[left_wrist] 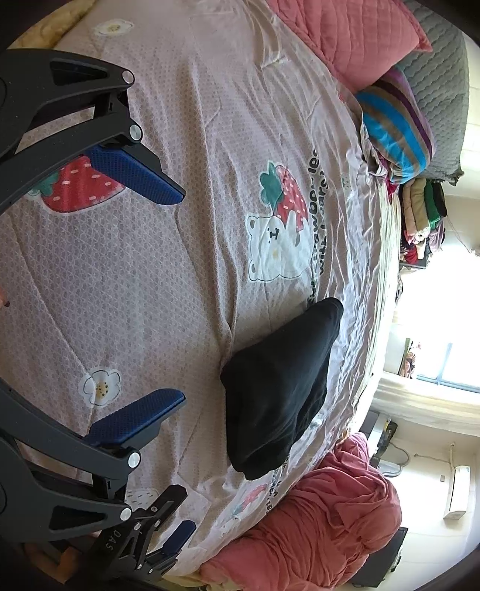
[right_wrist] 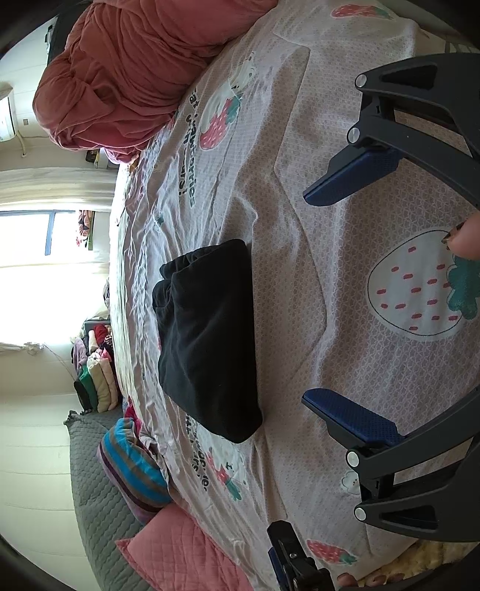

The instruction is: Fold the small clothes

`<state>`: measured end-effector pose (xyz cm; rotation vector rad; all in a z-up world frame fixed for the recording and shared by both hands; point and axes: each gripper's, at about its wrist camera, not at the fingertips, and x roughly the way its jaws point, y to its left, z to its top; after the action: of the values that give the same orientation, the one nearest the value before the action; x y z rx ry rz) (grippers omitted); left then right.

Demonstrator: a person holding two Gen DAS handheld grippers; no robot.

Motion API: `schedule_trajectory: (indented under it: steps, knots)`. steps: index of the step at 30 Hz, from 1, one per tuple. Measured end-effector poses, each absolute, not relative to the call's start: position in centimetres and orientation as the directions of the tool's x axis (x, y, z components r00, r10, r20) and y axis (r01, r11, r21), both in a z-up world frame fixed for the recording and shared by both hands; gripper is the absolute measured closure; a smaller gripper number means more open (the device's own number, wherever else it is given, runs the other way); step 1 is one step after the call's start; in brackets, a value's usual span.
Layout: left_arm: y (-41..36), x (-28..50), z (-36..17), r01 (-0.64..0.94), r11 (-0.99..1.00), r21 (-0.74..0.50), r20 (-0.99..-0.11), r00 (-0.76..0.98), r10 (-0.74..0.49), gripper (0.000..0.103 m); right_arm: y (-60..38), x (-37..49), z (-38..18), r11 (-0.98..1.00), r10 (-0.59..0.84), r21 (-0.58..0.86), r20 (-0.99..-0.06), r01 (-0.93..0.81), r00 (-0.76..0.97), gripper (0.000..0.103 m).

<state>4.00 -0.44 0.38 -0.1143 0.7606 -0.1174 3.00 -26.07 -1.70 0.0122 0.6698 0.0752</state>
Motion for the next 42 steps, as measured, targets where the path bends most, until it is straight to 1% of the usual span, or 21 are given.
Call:
schedule_trajectory:
  steps: [13, 26, 42]
  knots:
    - [-0.2, 4.06, 0.3, 0.051, 0.989, -0.14, -0.684, 0.717, -0.134, 0.009, -26.21, 3.1, -1.79, 0.998, 0.07, 0.035, -0.631, -0.061, 0.773, 0.005]
    - [0.04, 4.15, 0.23, 0.027, 0.995, -0.101, -0.703, 0.706, -0.09, 0.009, -25.97, 2.98, -1.71, 0.998, 0.065, 0.028, -0.629, -0.061, 0.775, 0.005]
    - [-0.35, 3.98, 0.15, 0.037, 0.993, -0.113, -0.704, 0.702, -0.106, 0.009, -25.93, 2.97, -1.69, 0.998, 0.062, 0.026, -0.633, -0.059, 0.771, 0.005]
